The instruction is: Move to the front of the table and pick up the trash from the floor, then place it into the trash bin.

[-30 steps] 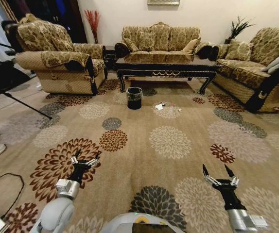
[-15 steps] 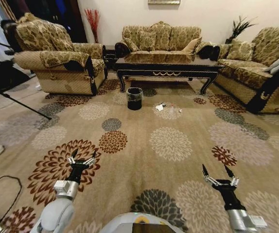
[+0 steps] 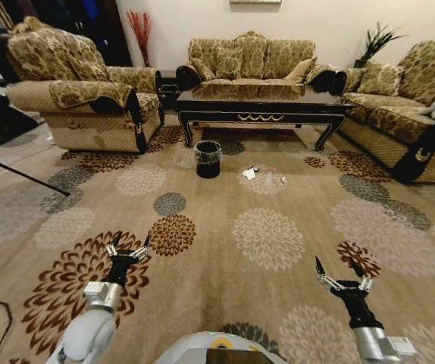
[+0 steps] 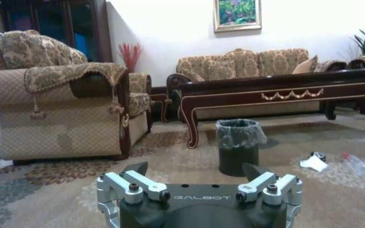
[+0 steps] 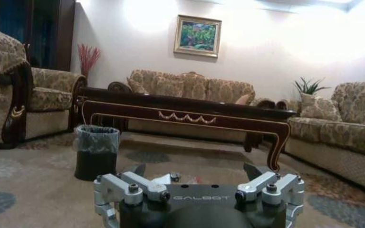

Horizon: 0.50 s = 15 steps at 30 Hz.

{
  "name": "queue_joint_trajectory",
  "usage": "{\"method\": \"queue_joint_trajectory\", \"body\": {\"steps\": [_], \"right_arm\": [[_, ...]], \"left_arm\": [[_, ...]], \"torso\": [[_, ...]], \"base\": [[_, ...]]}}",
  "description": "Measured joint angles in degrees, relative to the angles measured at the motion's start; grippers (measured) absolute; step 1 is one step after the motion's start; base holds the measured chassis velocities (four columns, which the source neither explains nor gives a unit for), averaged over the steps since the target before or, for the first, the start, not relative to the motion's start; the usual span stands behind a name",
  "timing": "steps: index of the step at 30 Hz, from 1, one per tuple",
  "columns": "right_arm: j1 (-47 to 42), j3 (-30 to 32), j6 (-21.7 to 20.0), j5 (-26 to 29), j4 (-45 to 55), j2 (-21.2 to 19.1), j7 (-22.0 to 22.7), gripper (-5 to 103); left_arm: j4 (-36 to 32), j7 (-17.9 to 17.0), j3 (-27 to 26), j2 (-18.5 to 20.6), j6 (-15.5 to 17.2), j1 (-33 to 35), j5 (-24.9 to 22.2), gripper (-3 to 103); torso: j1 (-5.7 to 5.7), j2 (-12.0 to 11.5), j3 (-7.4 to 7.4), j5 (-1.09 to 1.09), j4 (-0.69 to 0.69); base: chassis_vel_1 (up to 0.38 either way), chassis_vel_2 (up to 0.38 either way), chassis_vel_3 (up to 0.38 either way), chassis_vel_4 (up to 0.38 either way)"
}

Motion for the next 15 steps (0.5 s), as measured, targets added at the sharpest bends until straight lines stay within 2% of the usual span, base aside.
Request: {"method": "queue_joint_trajectory", "body": {"steps": [15], "right_arm": [[-0.2, 0.0, 0.0, -0.6, 0.1, 0.2, 0.1, 100]], "left_arm": [[0.4, 0.1, 0.0, -0.3, -0.4, 0.4, -0.1, 100]], "torso": [[0.0, 0.0, 0.06, -0.01, 0.0]], "base": [[-0.152, 0.144, 0.147, -0.147]]}}
